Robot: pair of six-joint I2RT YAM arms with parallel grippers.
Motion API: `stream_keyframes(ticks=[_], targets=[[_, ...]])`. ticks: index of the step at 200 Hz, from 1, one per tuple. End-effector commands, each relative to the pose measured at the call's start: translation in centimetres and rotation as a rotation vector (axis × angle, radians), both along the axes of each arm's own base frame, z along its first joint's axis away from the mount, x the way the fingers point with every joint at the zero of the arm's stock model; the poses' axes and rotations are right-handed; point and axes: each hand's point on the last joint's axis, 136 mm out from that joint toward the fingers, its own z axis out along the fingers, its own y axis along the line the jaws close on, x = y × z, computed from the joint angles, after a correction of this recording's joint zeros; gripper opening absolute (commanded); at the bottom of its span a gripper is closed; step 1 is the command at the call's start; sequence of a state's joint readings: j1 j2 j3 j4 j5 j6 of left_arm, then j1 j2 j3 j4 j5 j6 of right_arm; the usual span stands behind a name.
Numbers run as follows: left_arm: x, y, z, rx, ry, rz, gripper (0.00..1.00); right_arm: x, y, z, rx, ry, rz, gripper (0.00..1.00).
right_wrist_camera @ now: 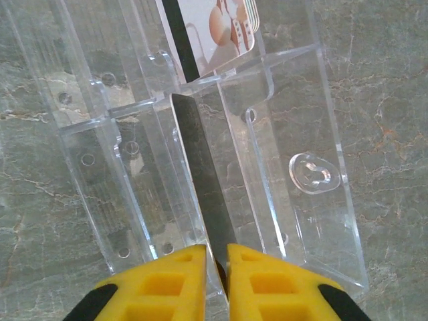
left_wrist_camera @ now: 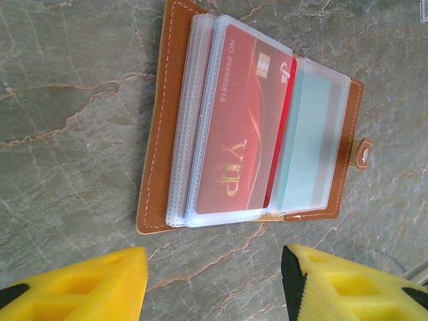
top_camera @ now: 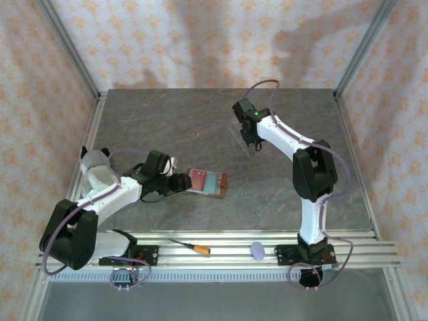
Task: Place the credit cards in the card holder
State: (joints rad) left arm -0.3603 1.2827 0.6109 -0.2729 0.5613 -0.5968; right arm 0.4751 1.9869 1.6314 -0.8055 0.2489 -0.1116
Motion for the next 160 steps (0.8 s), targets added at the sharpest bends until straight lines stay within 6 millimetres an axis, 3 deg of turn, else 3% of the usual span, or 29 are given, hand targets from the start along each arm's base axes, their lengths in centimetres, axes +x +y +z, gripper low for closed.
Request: stream_keyframes(ticks=[1, 26, 51, 129, 160], targets=[[0.3, -0.3, 0.4, 0.009, -0.018, -0.026, 0.57, -0.2, -0.5, -0.2, -0.044, 0.03, -0.003, 0.1], [0.3, -0.3, 0.7, 0.011, -0.017, -0.031, 0.57, -0.2, -0.3, 0.1, -0.027, 0.021, -0.005, 0.0], [0.4, -0.6, 2.0, -0.024, -0.047, -0.024, 0.57, -0.3, 0.2, 1.5, 0.029, -0.004, -0.009, 0.0], [1.4, -2.1, 8.2, -0.142, -0.157, -0.043, 0.57, -1.9, 0.9, 7.3, 0.22, -0.126, -0.052, 0.0], [2.2, -3.8, 12.0, -0.302, -0.238, -0.036, 0.57, -3.8, 2.4, 10.2, 0.424, -0.181, -0.045, 0.0]])
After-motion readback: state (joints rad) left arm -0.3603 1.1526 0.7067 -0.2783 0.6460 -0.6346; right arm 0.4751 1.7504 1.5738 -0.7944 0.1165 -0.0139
